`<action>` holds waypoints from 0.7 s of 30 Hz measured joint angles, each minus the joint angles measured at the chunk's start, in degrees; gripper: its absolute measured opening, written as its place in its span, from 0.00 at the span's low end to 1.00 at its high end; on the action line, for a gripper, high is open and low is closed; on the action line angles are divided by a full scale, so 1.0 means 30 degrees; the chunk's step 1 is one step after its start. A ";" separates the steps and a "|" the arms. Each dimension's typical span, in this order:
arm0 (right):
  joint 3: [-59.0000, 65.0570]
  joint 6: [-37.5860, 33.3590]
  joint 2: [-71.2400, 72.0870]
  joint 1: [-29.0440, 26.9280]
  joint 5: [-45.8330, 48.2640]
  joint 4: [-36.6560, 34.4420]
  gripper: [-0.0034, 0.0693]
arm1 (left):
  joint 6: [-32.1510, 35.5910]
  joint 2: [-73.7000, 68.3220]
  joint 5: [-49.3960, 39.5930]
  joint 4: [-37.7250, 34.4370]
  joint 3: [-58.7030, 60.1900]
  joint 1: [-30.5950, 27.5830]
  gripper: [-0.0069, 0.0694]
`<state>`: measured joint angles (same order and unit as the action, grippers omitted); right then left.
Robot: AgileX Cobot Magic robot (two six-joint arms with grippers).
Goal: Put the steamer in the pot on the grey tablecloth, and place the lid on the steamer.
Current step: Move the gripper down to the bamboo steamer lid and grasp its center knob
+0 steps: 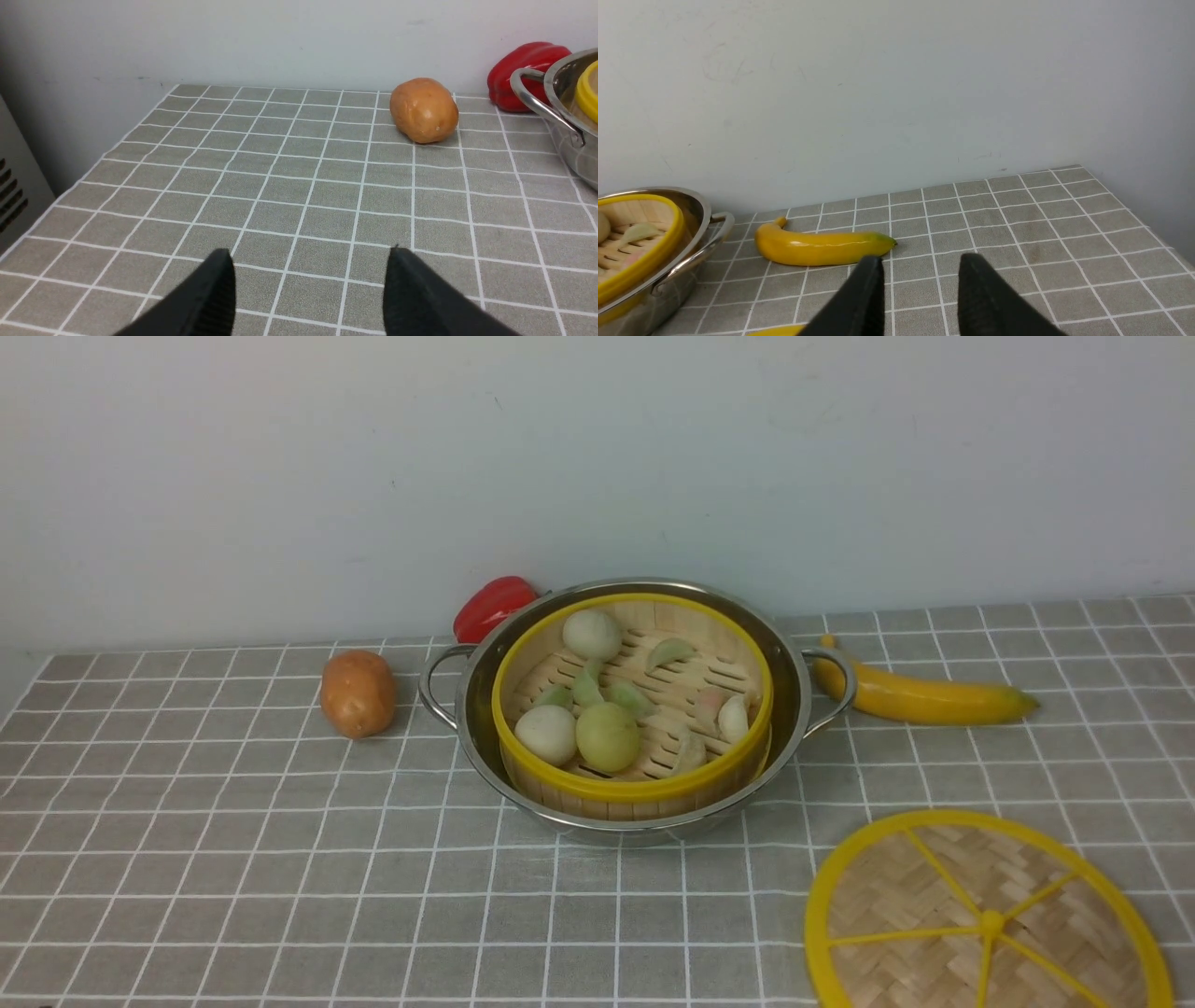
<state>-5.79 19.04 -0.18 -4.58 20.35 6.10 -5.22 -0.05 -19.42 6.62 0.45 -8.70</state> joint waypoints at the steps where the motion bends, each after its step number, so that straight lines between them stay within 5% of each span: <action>1: 0.0000 0.0000 0.0000 0.0000 0.0000 0.0000 0.38 | 0.0036 0.0000 0.0000 0.0000 0.0000 0.0000 0.62; 14: 0.0000 0.0019 0.0000 0.0000 0.0000 0.0000 0.38 | 0.0221 0.0000 0.0000 0.0000 0.0000 0.0000 0.62; 21: 0.0000 0.0019 0.0000 0.1583 0.0000 0.0000 0.38 | 0.0242 0.0025 0.0000 0.0018 0.0000 0.0000 0.62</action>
<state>-5.79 19.09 -0.18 0.17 20.35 6.10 -4.49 0.02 -19.42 6.67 0.45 -8.70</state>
